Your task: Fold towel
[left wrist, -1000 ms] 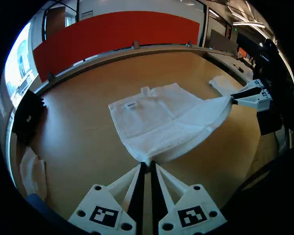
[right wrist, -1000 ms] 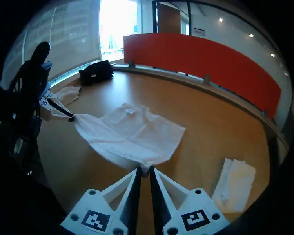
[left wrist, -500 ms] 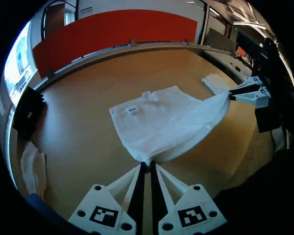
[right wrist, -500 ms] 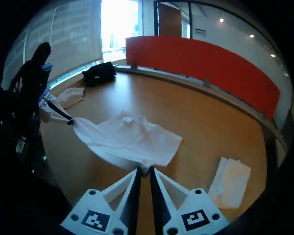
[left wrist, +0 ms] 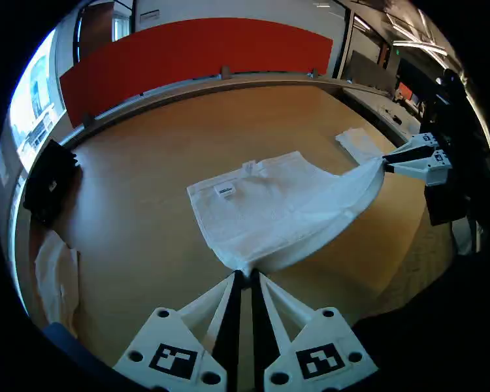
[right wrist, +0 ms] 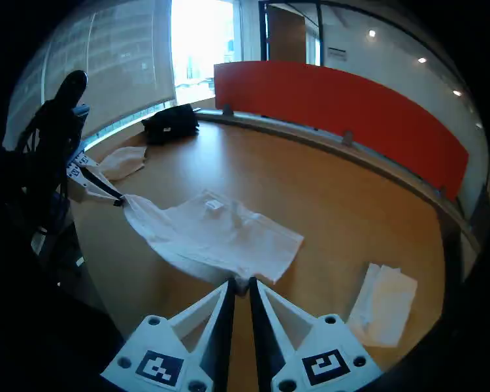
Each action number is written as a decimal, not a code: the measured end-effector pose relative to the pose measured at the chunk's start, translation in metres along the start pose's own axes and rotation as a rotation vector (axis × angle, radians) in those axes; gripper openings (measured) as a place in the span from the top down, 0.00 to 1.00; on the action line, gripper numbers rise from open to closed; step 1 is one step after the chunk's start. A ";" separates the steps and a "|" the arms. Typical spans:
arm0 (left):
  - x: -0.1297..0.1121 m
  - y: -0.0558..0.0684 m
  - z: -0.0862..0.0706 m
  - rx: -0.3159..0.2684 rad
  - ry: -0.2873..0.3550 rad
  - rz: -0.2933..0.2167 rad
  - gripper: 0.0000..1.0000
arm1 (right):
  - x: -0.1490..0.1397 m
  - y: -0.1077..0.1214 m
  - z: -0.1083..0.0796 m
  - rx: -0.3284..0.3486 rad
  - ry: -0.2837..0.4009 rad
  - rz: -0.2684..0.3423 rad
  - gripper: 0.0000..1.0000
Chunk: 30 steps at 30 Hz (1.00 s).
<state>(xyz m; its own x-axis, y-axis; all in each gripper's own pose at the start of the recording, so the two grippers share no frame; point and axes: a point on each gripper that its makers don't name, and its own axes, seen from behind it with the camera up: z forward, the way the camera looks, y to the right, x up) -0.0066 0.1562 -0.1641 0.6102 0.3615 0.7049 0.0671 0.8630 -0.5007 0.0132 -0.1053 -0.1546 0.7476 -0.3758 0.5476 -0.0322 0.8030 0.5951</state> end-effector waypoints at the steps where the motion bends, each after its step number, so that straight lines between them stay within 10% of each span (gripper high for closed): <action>1: 0.000 0.000 0.001 0.000 -0.002 -0.002 0.90 | -0.001 0.000 0.001 0.000 -0.003 0.003 0.84; 30: 0.043 -0.037 0.065 0.069 -0.011 -0.065 0.90 | 0.010 0.052 0.072 -0.073 -0.039 0.087 0.84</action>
<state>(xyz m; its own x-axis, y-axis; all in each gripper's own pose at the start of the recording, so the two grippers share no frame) -0.0343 0.1626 -0.0822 0.5977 0.3076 0.7404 0.0512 0.9070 -0.4181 -0.0283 -0.1010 -0.0760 0.7176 -0.3196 0.6188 -0.0464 0.8646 0.5003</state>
